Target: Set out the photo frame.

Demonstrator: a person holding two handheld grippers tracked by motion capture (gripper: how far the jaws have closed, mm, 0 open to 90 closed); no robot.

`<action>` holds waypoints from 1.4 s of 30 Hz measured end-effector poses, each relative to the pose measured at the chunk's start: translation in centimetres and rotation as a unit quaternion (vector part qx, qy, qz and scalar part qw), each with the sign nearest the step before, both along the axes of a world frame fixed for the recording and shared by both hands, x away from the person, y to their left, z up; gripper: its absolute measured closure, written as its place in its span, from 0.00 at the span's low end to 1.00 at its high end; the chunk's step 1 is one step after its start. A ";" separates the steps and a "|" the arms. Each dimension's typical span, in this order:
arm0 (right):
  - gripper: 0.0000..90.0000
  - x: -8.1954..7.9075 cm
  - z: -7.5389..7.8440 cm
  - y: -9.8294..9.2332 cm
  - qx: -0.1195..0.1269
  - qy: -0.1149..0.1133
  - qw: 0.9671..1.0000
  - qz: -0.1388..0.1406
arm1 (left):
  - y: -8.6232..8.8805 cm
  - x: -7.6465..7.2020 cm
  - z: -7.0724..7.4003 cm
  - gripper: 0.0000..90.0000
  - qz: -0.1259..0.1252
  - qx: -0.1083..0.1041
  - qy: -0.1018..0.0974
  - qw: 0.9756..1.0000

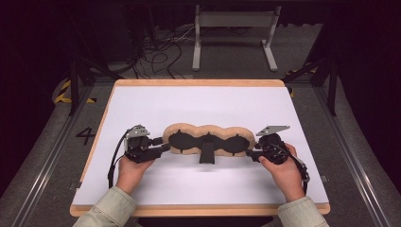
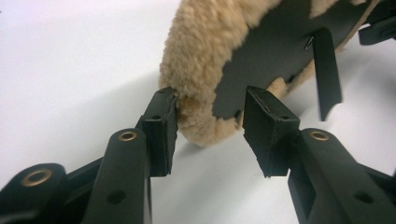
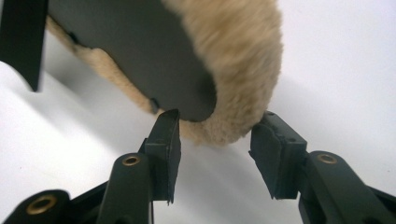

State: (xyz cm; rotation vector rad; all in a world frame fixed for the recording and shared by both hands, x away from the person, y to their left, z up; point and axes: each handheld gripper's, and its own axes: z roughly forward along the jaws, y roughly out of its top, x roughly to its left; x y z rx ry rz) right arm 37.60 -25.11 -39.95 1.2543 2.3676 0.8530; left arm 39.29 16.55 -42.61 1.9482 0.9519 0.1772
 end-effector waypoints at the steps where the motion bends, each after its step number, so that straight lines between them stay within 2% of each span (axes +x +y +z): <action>1: 0.63 0.0 0.1 -0.1 0.000 -0.002 1.000 -0.002 | -0.1 0.0 -0.1 0.62 0.000 0.002 -0.001 1.000; 16: 0.64 -0.3 0.1 0.1 -0.011 -0.009 1.000 -0.001 | -0.2 0.1 -0.4 0.61 -0.001 0.012 0.008 1.000; 21: 0.64 -1.1 0.0 0.0 -0.013 -0.012 1.000 0.008 | -0.1 -0.2 -0.3 0.61 -0.009 0.020 0.007 1.000; 29: 0.63 -2.0 -0.1 0.3 -0.037 -0.028 0.999 0.024 | -0.1 -0.4 -0.3 0.61 -0.019 0.034 0.011 0.999; 32: 0.63 -2.4 0.0 0.2 -0.037 -0.025 0.998 0.031 | -0.1 -0.6 -0.3 0.61 -0.026 0.041 0.009 0.999; 39: 0.59 -2.6 0.0 0.0 -0.036 -0.026 0.998 0.044 | -0.2 -0.6 -0.4 0.50 -0.033 0.034 0.017 0.999; 42: 0.55 -2.7 0.2 -0.2 -0.029 -0.030 0.998 0.048 | -0.1 -0.6 -0.4 0.51 -0.037 0.047 0.014 0.998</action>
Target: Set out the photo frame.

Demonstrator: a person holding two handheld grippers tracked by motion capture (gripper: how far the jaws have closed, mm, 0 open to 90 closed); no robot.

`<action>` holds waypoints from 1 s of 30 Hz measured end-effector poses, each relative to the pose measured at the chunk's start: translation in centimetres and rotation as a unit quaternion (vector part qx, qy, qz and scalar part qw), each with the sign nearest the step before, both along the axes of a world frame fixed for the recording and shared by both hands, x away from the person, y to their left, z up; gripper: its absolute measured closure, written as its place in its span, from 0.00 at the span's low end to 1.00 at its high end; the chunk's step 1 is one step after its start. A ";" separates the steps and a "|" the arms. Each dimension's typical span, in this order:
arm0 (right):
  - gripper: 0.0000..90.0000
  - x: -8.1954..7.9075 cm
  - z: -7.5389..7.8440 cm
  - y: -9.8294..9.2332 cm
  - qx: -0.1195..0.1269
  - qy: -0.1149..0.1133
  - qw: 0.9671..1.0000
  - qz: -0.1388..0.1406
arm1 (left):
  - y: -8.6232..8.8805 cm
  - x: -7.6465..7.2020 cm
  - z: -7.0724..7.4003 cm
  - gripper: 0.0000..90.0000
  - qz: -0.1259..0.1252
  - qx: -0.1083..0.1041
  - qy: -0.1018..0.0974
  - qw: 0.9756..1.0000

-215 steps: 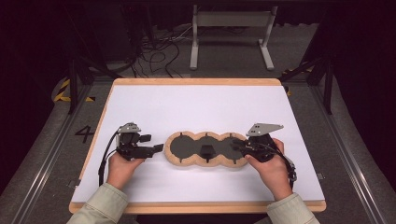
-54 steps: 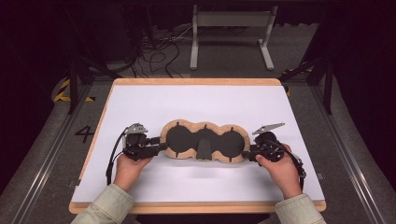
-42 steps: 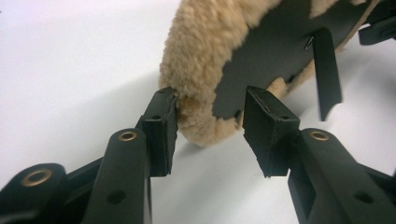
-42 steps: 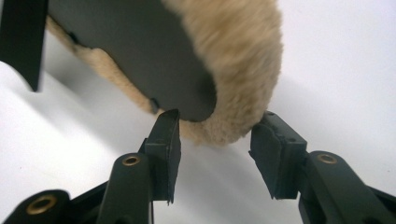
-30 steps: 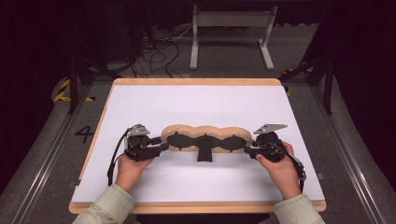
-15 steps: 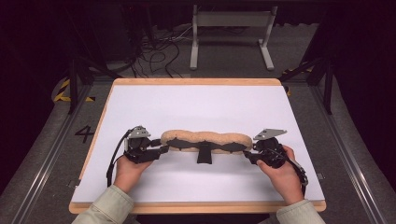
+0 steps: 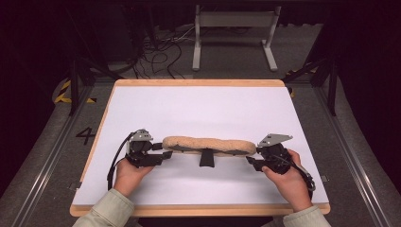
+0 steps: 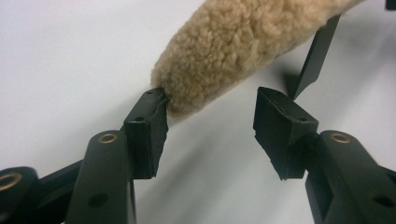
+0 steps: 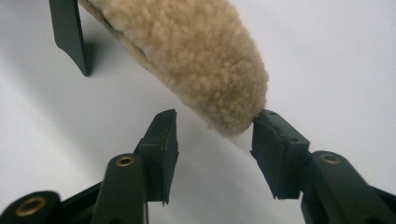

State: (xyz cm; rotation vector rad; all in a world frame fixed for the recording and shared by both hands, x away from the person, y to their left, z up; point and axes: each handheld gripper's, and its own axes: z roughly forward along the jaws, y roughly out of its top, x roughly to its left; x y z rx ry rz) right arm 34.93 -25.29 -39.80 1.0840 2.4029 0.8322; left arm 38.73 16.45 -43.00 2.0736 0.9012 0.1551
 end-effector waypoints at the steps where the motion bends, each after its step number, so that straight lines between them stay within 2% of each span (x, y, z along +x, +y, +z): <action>1: 0.56 0.0 0.1 0.0 -0.001 0.000 1.000 0.000 | 0.0 -0.1 -0.1 0.51 0.000 0.000 0.001 1.000; 3: 0.59 -0.1 0.2 -0.1 -0.007 -0.002 1.000 0.002 | 0.2 -0.3 -0.1 0.52 -0.004 0.008 -0.002 1.000; 9: 0.68 -0.4 0.6 -0.6 -0.013 -0.002 1.000 0.008 | 1.0 -1.2 0.5 0.59 -0.010 0.002 -0.004 1.000; 12: 0.75 -0.6 1.0 -0.7 -0.002 0.001 1.000 0.010 | 1.2 -1.4 0.9 0.70 -0.010 0.007 -0.005 1.000; 16: 0.85 -0.9 1.4 -0.8 -0.012 -0.007 1.000 0.006 | 1.3 -1.6 1.5 0.84 -0.027 0.009 -0.010 1.000; 22: 0.93 -1.1 1.6 -1.2 -0.020 -0.010 1.000 0.009 | 0.7 -2.6 2.2 0.99 -0.065 0.028 -0.020 0.997; 26: 0.99 -1.2 1.9 -1.6 -0.015 -0.010 1.000 0.013 | -0.1 -2.7 2.3 1.00 -0.095 0.043 -0.012 0.995; 30: 1.00 -1.1 2.0 -1.7 -0.013 -0.012 1.000 0.018 | -0.8 -2.9 2.1 1.00 -0.111 0.058 -0.007 0.992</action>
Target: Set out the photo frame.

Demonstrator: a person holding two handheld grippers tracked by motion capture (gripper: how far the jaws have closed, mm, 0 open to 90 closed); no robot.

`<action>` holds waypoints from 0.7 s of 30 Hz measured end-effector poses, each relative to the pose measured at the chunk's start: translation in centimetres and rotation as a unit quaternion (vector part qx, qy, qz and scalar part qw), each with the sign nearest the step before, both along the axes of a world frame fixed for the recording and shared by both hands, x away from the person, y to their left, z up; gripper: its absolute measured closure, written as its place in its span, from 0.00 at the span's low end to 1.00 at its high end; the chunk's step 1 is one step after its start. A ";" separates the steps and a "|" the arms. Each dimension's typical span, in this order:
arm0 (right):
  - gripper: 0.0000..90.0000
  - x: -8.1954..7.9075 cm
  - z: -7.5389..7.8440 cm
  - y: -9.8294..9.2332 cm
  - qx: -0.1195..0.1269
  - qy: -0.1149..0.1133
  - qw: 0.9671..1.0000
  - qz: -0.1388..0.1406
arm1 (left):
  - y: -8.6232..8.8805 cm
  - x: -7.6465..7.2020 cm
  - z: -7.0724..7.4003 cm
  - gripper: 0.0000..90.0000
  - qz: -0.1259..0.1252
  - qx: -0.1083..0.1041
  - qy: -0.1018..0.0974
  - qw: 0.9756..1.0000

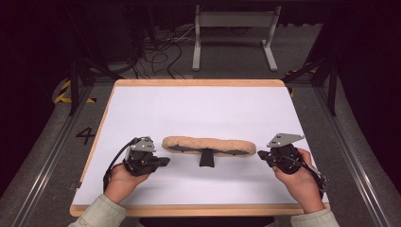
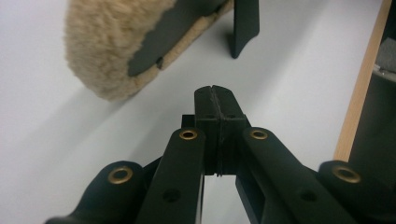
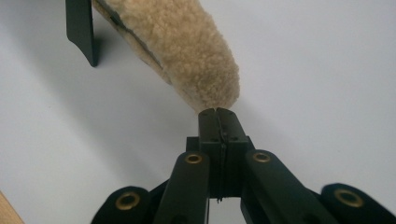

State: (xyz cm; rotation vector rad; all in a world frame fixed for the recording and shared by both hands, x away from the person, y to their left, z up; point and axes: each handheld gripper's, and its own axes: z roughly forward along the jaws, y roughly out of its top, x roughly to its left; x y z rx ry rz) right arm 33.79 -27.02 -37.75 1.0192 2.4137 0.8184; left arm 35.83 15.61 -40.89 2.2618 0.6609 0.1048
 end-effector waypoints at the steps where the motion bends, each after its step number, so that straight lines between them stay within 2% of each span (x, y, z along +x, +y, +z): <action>1: 1.00 0.0 0.0 0.0 -0.001 -0.001 1.000 -0.001 | -0.2 -0.1 -0.1 1.00 -0.001 0.004 0.001 1.000; 6: 1.00 0.4 -0.2 -0.2 0.000 -0.009 1.000 -0.009 | -1.0 0.0 -0.4 1.00 -0.001 0.023 -0.006 1.000; 11: 1.00 0.8 -0.5 -0.2 0.002 -0.016 1.000 -0.009 | -1.6 0.5 -1.0 1.00 0.016 0.032 -0.012 0.999; 14: 1.00 1.0 -0.6 -0.2 0.005 -0.020 1.000 -0.010 | -1.8 0.7 -1.2 1.00 0.029 0.035 -0.027 0.999; 16: 1.00 1.1 -0.6 -0.3 0.011 -0.025 1.000 -0.016 | -2.0 0.9 -1.4 1.00 0.040 0.044 -0.037 0.998; 19: 1.00 1.2 -0.6 -0.4 0.018 -0.030 0.999 -0.020 | -2.0 0.9 -1.6 1.00 0.043 0.047 -0.039 0.997; 21: 1.00 1.5 -0.7 -0.6 0.034 -0.036 0.998 -0.026 | -1.9 0.9 -1.7 1.00 0.050 0.046 -0.043 0.997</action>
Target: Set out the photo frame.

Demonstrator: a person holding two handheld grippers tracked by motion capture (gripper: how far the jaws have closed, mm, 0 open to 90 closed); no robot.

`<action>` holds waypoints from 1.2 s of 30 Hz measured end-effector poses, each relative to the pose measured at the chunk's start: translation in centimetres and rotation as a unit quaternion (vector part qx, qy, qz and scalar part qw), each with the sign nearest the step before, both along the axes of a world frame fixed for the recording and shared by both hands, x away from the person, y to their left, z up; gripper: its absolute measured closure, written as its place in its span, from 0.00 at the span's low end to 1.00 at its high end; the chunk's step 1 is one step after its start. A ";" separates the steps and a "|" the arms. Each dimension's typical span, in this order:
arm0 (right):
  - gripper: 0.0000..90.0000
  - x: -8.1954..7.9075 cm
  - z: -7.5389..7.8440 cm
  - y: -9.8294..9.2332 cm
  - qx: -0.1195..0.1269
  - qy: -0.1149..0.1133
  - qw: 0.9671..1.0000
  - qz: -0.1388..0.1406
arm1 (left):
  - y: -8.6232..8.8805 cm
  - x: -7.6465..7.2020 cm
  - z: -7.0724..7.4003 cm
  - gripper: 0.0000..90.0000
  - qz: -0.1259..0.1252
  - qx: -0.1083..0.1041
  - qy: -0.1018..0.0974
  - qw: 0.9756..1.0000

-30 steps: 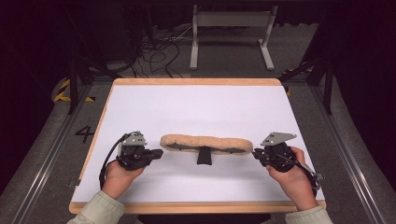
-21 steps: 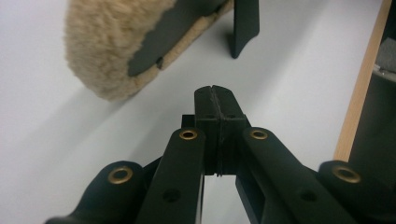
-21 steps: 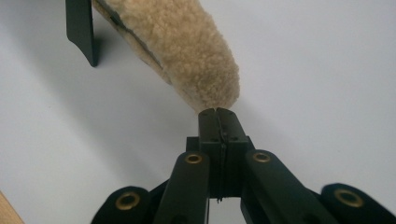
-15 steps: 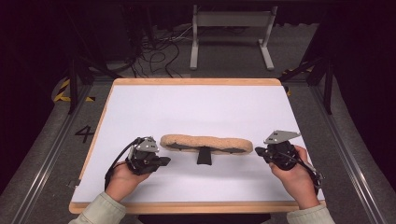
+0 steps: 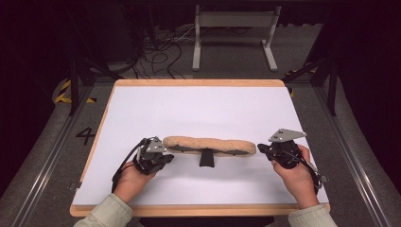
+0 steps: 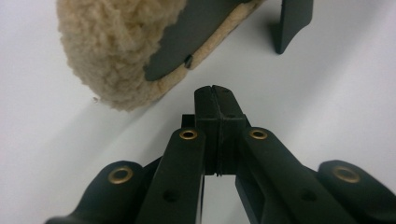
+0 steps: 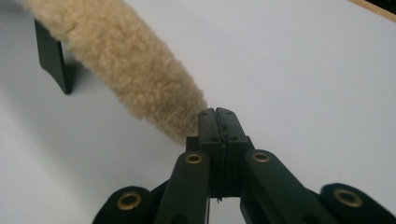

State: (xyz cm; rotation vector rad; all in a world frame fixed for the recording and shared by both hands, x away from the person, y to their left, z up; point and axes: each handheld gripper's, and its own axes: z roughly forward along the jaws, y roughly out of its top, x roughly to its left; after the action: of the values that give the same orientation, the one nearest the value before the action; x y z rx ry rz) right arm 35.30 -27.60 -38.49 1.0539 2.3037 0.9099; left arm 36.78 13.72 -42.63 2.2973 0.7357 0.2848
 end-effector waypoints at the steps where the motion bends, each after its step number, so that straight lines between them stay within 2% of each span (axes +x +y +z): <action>1: 1.00 0.1 -0.1 -0.1 0.002 -0.002 1.000 -0.002 | 0.1 0.0 0.0 1.00 0.002 -0.002 0.000 1.000; 7: 1.00 0.7 -0.6 0.3 0.002 -0.011 1.000 -0.007 | 0.2 0.0 0.1 1.00 0.003 -0.005 -0.002 1.000; 12: 1.00 1.0 -0.9 0.8 -0.004 -0.011 1.000 0.006 | 0.4 -0.1 0.1 1.00 0.006 -0.009 -0.001 1.000; 16: 1.00 0.9 -0.9 0.8 -0.004 -0.009 1.000 0.012 | 0.5 -0.2 0.1 1.00 0.005 -0.014 0.008 1.000; 21: 1.00 0.4 -0.7 0.8 -0.009 0.001 1.000 0.027 | 0.5 -0.2 0.1 1.00 -0.001 -0.017 0.011 1.000; 26: 1.00 -1.0 -0.4 1.0 -0.014 0.019 0.999 0.040 | 0.4 -0.3 0.2 1.00 -0.005 -0.020 0.014 1.000; 27: 1.00 -1.2 -0.4 1.1 -0.018 0.020 0.999 0.042 | 0.3 -0.3 0.2 1.00 -0.004 -0.022 0.019 1.000; 28: 1.00 -1.4 -0.3 1.2 -0.021 0.023 0.999 0.043 | 0.3 -0.2 0.2 1.00 -0.007 -0.022 0.013 1.000; 31: 1.00 -2.1 -0.3 1.5 -0.027 0.023 0.998 0.047 | 0.2 -0.3 0.2 1.00 -0.011 -0.023 0.016 1.000; 36: 1.00 -3.4 -0.2 1.9 -0.028 0.029 0.997 0.063 | -0.3 -0.5 0.2 1.00 -0.018 -0.028 0.016 0.999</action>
State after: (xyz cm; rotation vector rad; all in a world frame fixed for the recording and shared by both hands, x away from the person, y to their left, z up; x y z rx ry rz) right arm 31.94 -25.65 -38.71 0.9309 2.4521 0.8685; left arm 36.30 13.46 -42.39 2.2653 0.7088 0.2086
